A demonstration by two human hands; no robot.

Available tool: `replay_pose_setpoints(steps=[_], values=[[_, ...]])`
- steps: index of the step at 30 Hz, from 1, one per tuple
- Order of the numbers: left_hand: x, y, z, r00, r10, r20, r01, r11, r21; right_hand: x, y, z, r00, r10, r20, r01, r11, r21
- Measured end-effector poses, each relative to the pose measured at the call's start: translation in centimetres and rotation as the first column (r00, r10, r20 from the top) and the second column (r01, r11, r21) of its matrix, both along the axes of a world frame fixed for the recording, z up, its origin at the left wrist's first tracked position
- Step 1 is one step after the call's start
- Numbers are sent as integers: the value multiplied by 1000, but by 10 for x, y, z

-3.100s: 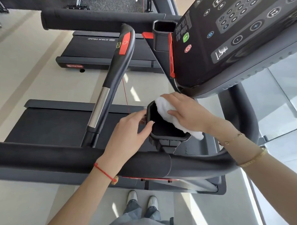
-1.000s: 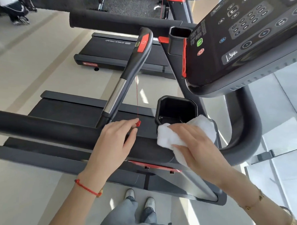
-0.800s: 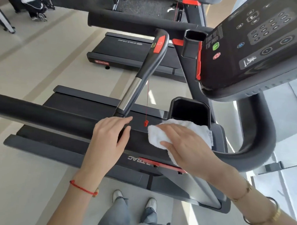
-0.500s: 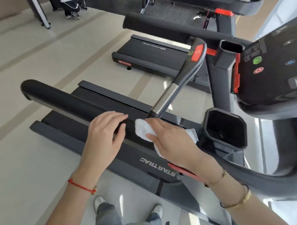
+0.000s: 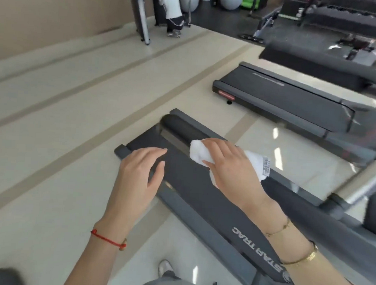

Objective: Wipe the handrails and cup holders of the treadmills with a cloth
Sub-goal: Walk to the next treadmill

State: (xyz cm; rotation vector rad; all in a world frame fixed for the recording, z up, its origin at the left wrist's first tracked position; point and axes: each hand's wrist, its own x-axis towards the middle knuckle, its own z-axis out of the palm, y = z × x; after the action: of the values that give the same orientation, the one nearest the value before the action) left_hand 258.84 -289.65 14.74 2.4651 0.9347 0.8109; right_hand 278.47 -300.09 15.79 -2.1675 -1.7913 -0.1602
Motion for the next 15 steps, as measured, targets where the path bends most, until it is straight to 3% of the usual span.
replay_pose_setpoints(steps=[5, 9, 12, 15], values=[[-70, 54, -3, 985, 168, -29, -168, 986, 4, -35, 78, -5, 998, 67, 17, -67, 997, 28], [-113, 87, -12, 950, 310, -49, -310, 951, -1, -61, 134, -10, 981, 182, 60, -177, 981, -80], [-136, 110, -21, 908, 414, -55, -416, 909, -25, -76, 176, -19, 963, 266, 27, -262, 959, -110], [-151, 137, -30, 870, 490, -63, -493, 869, -50, -87, 223, -32, 951, 306, -41, -308, 951, -33]])
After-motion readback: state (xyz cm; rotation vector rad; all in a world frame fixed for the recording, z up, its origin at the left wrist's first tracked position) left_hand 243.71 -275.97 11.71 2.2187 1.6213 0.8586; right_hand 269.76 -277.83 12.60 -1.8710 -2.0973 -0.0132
